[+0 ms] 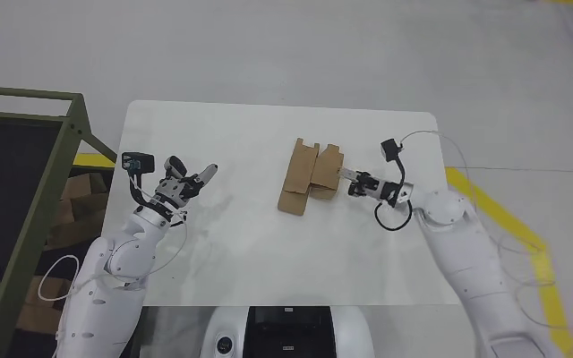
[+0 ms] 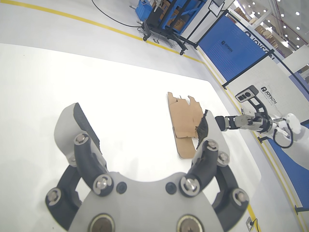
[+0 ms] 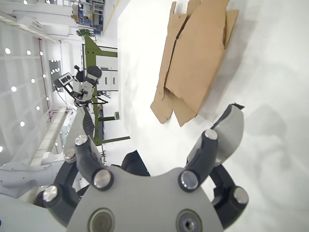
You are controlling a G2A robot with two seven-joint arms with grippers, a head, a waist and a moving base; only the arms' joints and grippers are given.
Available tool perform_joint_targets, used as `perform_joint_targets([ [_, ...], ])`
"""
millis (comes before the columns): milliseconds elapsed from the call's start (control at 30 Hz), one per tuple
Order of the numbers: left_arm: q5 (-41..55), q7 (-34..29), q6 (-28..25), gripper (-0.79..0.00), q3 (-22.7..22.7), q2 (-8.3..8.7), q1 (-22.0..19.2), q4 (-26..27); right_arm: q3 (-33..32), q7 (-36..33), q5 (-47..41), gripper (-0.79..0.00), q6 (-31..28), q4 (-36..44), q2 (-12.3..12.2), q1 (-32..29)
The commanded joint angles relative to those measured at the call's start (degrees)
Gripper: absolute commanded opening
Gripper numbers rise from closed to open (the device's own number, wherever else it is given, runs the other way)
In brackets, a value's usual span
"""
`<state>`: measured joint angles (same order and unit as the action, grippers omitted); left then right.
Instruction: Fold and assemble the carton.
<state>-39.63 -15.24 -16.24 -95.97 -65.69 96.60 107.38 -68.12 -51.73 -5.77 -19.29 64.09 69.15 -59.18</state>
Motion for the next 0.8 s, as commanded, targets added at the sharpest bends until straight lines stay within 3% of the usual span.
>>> perform_joint_targets([
  [0, 0.0, 0.0, 0.0, 0.000, 0.0, 0.00, 0.0, 0.0, 0.9, 0.0, -1.4, 0.000, -2.2, -3.0, 0.4, 1.2],
  [167, 0.0, 0.0, 0.0, 0.000, 0.0, 0.00, 0.0, 0.0, 3.4, 1.5, -2.6, 0.000, -7.5, -8.8, 1.4, 3.8],
  [500, 0.0, 0.0, 0.0, 0.000, 0.0, 0.00, 0.0, 0.0, 7.8, 1.5, -5.1, 0.000, -12.8, -17.2, 3.5, 8.3],
  [767, 0.0, 0.0, 0.0, 0.000, 0.0, 0.00, 0.0, 0.0, 10.1, -3.0, -9.9, 0.000, -15.5, -23.2, 5.0, 11.5],
])
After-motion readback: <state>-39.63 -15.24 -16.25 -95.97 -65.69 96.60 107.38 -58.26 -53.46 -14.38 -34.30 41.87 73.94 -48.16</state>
